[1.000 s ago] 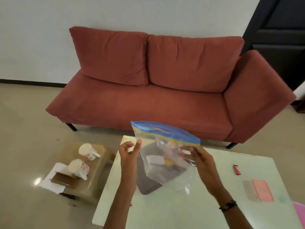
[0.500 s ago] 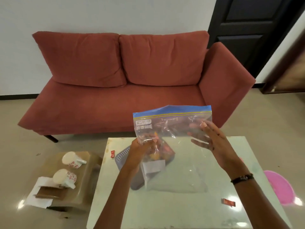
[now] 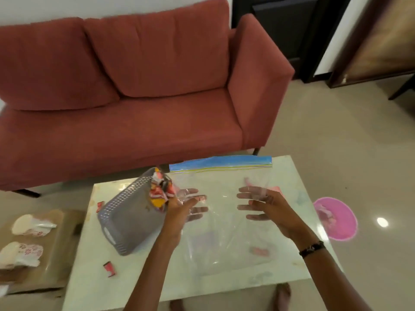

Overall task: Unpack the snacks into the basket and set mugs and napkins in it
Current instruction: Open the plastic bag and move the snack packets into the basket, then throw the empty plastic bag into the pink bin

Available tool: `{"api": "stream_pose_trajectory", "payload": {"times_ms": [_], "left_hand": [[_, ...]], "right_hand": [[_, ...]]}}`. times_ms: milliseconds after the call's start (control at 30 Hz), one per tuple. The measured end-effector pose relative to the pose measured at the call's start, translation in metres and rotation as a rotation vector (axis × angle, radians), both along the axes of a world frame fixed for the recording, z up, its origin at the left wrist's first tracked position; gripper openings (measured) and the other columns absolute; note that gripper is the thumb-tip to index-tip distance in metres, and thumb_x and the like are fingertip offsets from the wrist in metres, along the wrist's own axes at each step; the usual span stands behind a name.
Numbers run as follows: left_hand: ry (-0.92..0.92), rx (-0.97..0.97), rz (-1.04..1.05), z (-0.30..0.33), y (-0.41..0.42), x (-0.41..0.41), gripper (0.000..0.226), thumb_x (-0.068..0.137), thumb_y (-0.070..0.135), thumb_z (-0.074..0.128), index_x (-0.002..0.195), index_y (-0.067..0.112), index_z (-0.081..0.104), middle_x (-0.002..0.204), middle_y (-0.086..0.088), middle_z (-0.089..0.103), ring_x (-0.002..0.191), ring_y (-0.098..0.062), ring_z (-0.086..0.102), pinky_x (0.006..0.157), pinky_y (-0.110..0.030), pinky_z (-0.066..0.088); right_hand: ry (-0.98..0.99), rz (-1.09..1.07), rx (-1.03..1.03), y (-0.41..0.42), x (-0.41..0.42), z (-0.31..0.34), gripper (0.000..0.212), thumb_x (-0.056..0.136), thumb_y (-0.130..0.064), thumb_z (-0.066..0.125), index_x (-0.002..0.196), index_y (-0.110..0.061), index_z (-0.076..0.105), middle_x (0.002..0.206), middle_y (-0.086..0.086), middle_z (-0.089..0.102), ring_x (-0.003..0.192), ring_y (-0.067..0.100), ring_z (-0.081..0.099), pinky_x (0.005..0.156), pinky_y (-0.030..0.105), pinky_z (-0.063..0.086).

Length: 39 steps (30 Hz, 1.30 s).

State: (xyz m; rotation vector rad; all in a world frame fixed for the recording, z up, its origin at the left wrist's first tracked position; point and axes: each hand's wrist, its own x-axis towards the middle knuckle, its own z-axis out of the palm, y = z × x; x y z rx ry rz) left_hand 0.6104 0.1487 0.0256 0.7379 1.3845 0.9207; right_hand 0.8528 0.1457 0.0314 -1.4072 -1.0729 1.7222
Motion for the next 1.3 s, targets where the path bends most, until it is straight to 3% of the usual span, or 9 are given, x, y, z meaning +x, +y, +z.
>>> {"api": "stream_pose_trajectory", "payload": {"times_ms": [233, 400, 533, 600, 733, 867, 1033, 1133, 1300], "left_hand": [[-0.109, -0.204, -0.255, -0.087, 0.013, 0.174, 0.026, 0.09, 0.019, 0.057, 0.116, 0.02, 0.053, 0.11, 0.002, 0.072, 0.092, -0.024, 0.072, 0.077, -0.029, 0.055], [-0.002, -0.196, -0.314, -0.157, 0.02, 0.295, 0.023, 0.083, -0.011, 0.052, 0.082, 0.012, 0.053, 0.09, -0.007, 0.073, 0.074, -0.018, 0.067, 0.047, -0.017, 0.048], [0.048, -0.25, -0.235, -0.206, 0.043, 0.37, 0.019, 0.084, 0.001, 0.059, 0.079, 0.019, 0.055, 0.09, -0.004, 0.069, 0.061, -0.009, 0.061, 0.046, -0.017, 0.047], [0.031, -0.285, -0.269, -0.232, 0.05, 0.401, 0.012, 0.087, 0.013, 0.058, 0.087, 0.024, 0.055, 0.102, -0.002, 0.067, 0.07, -0.012, 0.062, 0.063, -0.02, 0.05], [0.086, -0.241, -0.422, -0.27, 0.053, 0.443, 0.017, 0.088, 0.016, 0.054, 0.102, 0.025, 0.058, 0.115, 0.003, 0.064, 0.105, -0.016, 0.059, 0.094, -0.034, 0.046], [0.095, -0.201, -0.497, -0.295, 0.047, 0.474, 0.027, 0.086, 0.017, 0.055, 0.114, 0.018, 0.057, 0.121, -0.003, 0.063, 0.105, -0.017, 0.06, 0.088, -0.029, 0.046], [0.178, -0.059, -0.631, -0.33, 0.045, 0.498, 0.04, 0.087, 0.004, 0.047, 0.125, 0.016, 0.05, 0.134, -0.003, 0.055, 0.117, -0.018, 0.055, 0.085, -0.016, 0.043], [0.304, 0.14, -0.774, -0.354, 0.043, 0.505, 0.053, 0.087, 0.001, 0.046, 0.135, 0.023, 0.042, 0.148, 0.0, 0.038, 0.135, -0.017, 0.037, 0.106, -0.031, 0.04], [0.433, 0.263, -0.941, -0.377, 0.041, 0.516, 0.039, 0.093, 0.007, 0.047, 0.131, 0.012, 0.048, 0.147, -0.003, 0.041, 0.136, -0.02, 0.037, 0.105, -0.035, 0.041]], "right_hand": [[-0.068, -0.348, -0.063, -0.005, 0.182, -0.09, 0.027, 0.091, 0.01, 0.046, 0.101, -0.003, 0.068, 0.093, 0.0, 0.074, 0.092, 0.021, 0.072, 0.071, 0.022, 0.055], [-0.223, -0.443, -0.085, -0.018, 0.304, -0.141, 0.028, 0.085, 0.009, 0.056, 0.092, -0.013, 0.073, 0.087, 0.002, 0.076, 0.091, 0.024, 0.069, 0.071, 0.024, 0.056], [-0.293, -0.487, -0.067, -0.019, 0.366, -0.166, 0.039, 0.075, 0.005, 0.058, 0.078, -0.032, 0.072, 0.07, -0.026, 0.07, 0.07, -0.007, 0.067, 0.071, 0.018, 0.054], [-0.37, -0.589, -0.043, -0.016, 0.392, -0.181, 0.029, 0.076, -0.005, 0.061, 0.077, -0.034, 0.067, 0.067, -0.035, 0.066, 0.068, -0.01, 0.064, 0.072, 0.012, 0.051], [-0.627, -0.791, 0.123, -0.012, 0.434, -0.246, 0.046, 0.062, 0.004, 0.05, 0.067, -0.038, 0.07, 0.087, -0.015, 0.072, 0.088, 0.015, 0.063, 0.083, 0.037, 0.051], [-0.671, -0.944, -0.027, -0.002, 0.43, -0.309, 0.046, 0.066, 0.017, 0.043, 0.069, -0.022, 0.067, 0.105, 0.016, 0.067, 0.091, 0.019, 0.062, 0.081, 0.034, 0.057], [-0.896, -0.657, -0.145, -0.001, 0.416, -0.388, 0.042, 0.065, 0.023, 0.038, 0.085, 0.003, 0.07, 0.116, 0.021, 0.06, 0.109, 0.035, 0.057, 0.086, 0.006, 0.035], [-1.033, -0.233, -0.194, -0.003, 0.413, -0.434, 0.043, 0.071, 0.023, 0.04, 0.101, 0.004, 0.065, 0.139, 0.018, 0.045, 0.126, 0.033, 0.046, 0.099, 0.026, 0.04], [-1.097, 0.345, -0.22, 0.008, 0.425, -0.49, 0.04, 0.087, 0.005, 0.043, 0.122, -0.01, 0.056, 0.149, 0.01, 0.033, 0.129, 0.035, 0.042, 0.104, 0.046, 0.042]]}}
